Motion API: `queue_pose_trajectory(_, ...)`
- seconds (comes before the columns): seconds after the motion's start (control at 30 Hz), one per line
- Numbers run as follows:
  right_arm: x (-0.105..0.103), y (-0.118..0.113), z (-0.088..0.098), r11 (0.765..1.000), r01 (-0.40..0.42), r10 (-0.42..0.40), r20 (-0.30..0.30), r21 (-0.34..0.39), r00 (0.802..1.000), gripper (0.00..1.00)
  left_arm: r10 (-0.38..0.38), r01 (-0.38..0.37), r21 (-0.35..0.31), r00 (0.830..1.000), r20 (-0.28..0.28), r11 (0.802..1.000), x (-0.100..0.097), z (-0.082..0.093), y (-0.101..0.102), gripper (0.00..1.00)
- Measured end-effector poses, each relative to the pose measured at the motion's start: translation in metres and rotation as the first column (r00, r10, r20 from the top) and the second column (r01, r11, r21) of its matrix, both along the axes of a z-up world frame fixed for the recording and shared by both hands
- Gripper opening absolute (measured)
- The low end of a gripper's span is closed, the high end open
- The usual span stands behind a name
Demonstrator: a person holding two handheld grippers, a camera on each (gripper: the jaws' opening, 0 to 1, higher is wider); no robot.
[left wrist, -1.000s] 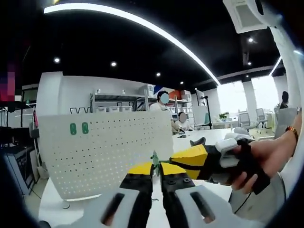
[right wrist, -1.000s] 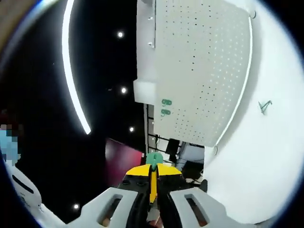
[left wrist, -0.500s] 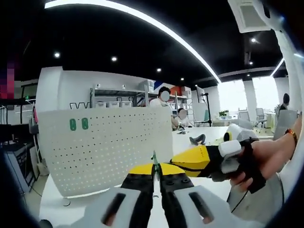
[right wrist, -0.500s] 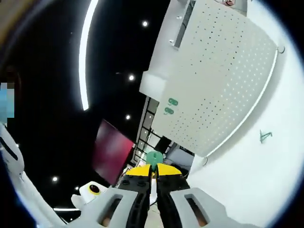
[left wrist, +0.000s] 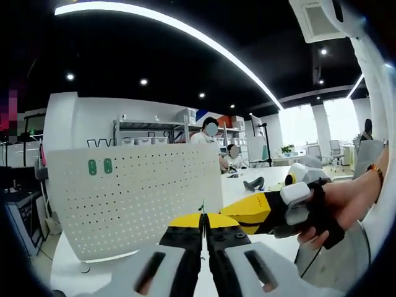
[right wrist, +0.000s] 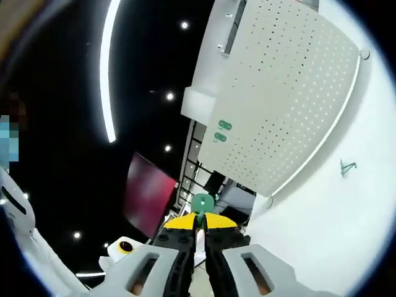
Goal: Insert the hook assembly into the mounting plate slot until the hook locks in place.
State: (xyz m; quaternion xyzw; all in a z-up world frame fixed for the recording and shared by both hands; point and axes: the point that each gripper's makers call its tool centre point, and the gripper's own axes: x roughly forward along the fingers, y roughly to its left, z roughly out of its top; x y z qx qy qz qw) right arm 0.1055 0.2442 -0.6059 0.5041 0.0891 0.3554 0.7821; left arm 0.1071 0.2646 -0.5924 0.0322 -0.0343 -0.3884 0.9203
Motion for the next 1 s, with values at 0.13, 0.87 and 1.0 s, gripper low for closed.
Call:
queue_pose_trajectory(0.13,-0.001,0.001,0.0,0.999,-0.023,0.024,-0.012,0.027,1.0,0.03,-0.014,0.014,-0.006,1.0,0.001,1.0,-0.002,0.001,-0.002,0.02)
queue_pose_trajectory(0.87,0.007,-0.002,-0.006,0.994,0.004,-0.002,0.013,-0.109,1.0,0.01,-0.003,0.004,0.009,0.996,-0.093,1.0,0.001,-0.011,-0.001,0.08)
queue_pose_trajectory(1.0,0.012,-0.005,-0.003,0.991,0.01,-0.006,0.027,-0.133,1.0,0.01,0.02,-0.02,-0.001,0.994,-0.107,1.0,0.002,-0.014,0.002,0.1)
